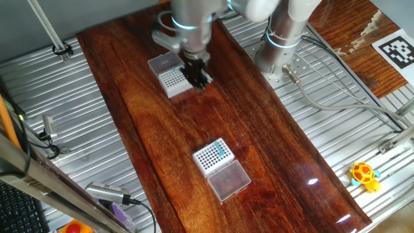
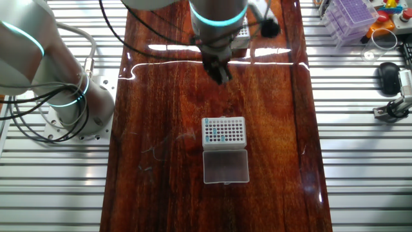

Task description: Transfer all medium pipette tips from one holder to another

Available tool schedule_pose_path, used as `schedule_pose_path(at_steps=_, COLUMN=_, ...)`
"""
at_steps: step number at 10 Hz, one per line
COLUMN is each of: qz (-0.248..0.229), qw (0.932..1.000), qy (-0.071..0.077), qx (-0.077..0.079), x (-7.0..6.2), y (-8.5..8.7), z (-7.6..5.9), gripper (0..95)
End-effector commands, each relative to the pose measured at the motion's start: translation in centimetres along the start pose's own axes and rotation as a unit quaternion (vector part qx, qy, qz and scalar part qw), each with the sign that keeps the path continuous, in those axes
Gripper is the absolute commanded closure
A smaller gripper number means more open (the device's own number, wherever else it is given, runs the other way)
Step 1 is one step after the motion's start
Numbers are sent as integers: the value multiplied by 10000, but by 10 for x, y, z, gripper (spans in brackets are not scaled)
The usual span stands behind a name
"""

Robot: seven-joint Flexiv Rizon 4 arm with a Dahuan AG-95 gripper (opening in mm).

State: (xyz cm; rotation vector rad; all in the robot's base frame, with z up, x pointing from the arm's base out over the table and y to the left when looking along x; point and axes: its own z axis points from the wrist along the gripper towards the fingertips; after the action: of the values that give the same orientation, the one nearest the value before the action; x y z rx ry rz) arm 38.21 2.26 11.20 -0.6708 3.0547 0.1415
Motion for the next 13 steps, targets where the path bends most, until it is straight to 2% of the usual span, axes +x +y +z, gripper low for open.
schedule_pose_path(at_steps=1, qz=-871, qw=9962, qy=18, qx=-42, x=21, y=-48, z=1, gripper=950)
schedule_pose_path(at_steps=2, qz=-1072, qw=9942, qy=20, qx=-39, x=33, y=-70, z=0, gripper=950)
schedule_pose_path(at_steps=3, qz=-1145, qw=9934, qy=47, qx=-17, x=40, y=-81, z=-1, gripper=950)
schedule_pose_path(at_steps=6, qz=-1109, qw=9938, qy=61, qx=23, x=49, y=-92, z=3, gripper=950)
schedule_pose_path(at_steps=7, qz=-1031, qw=9947, qy=56, qx=19, x=50, y=-92, z=6, gripper=760)
schedule_pose_path(at_steps=9, qz=-923, qw=9957, qy=27, qx=-2, x=53, y=-91, z=11, gripper=760)
schedule_pose_path(at_steps=10, qz=-873, qw=9962, qy=28, qx=-2, x=54, y=-90, z=12, gripper=570)
schedule_pose_path(at_steps=13, qz=-824, qw=9966, qy=33, qx=1, x=55, y=-88, z=14, gripper=570)
